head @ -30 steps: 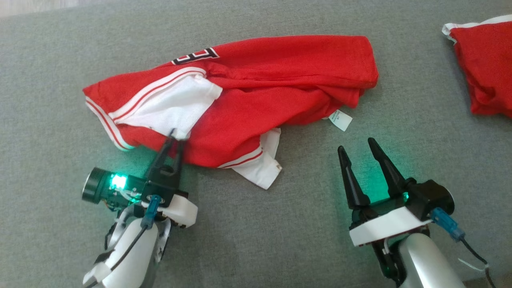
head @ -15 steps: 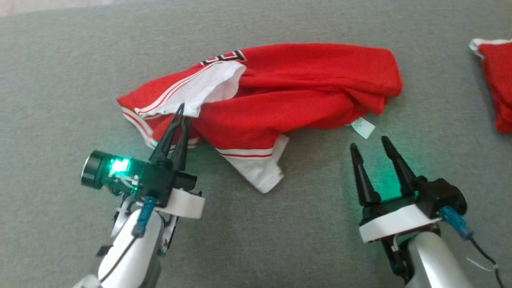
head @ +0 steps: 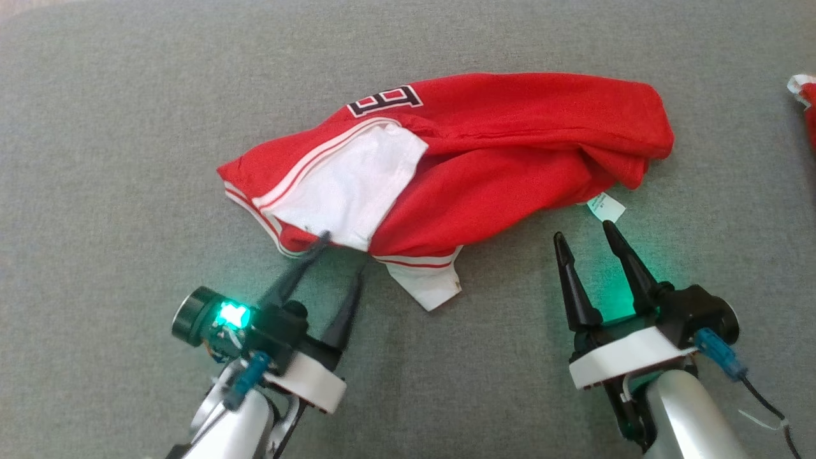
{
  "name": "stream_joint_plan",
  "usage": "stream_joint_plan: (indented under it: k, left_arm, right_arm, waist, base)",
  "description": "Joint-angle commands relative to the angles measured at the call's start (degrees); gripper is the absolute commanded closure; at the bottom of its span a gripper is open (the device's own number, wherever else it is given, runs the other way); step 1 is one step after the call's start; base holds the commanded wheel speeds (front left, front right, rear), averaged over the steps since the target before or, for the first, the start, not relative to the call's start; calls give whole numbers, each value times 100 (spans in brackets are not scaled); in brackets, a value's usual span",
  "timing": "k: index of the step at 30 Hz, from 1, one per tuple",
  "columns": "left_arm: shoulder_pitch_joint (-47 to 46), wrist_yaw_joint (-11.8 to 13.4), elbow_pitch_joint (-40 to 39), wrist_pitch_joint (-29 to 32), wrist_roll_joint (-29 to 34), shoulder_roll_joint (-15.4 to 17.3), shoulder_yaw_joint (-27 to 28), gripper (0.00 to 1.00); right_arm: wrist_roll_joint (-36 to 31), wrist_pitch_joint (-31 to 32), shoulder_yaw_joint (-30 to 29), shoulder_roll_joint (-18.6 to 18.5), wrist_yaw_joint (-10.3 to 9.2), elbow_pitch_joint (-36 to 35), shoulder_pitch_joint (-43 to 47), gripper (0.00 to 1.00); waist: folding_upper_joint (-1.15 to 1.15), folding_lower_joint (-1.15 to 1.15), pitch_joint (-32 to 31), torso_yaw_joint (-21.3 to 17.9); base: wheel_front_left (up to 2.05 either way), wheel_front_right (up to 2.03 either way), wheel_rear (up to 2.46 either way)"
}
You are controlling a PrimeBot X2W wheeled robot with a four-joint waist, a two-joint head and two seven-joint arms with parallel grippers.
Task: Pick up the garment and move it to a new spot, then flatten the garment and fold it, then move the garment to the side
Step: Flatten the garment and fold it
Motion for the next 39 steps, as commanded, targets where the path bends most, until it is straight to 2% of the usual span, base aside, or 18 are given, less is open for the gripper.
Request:
stream_joint_plan:
  k: [1,10,22,24,25,26,36,39]
  left_arm:
    - [-141,116,-218,-110,218,158,115,0]
    - [-311,599,30,-635,723,239,71,0]
    - [-486,733,255,-813,741,339,115,1]
    - [-497,721,239,-818,737,359,99,56]
    - [-502,714,217,-824,735,369,89,76]
    - [-504,708,189,-830,730,379,81,100]
    - [-457,674,-464,-800,518,496,191,100]
    - [-565,724,-755,-819,469,690,419,100]
  right_arm:
    - [37,-15,151,-19,-4,-122,-98,0]
    - [130,-15,284,-17,-4,-61,-112,0]
    - [175,-15,344,-16,-4,-33,-64,0]
    - [186,-15,355,-16,-4,-36,-55,0]
    - [190,-15,356,-16,-4,-39,-51,0]
    - [194,-15,355,-16,-4,-41,-45,0]
    - [166,-15,269,-16,-4,-48,22,0]
    - [129,-15,92,-16,-4,-15,-178,0]
  waist:
    - [0,0,2,0]
    - [0,0,-15,-100]
    - [0,0,-94,-275]
    - [0,0,-106,-297]
    - [0,0,-113,-304]
    - [0,0,-122,-308]
    - [0,0,-145,-257]
    - [0,0,-49,-217]
  base:
    - [0,0,0]
    - [0,0,0]
    - [0,0,0]
    - [0,0,0]
    - [0,0,0]
    - [0,0,0]
    - [0,0,0]
    - [0,0,0]
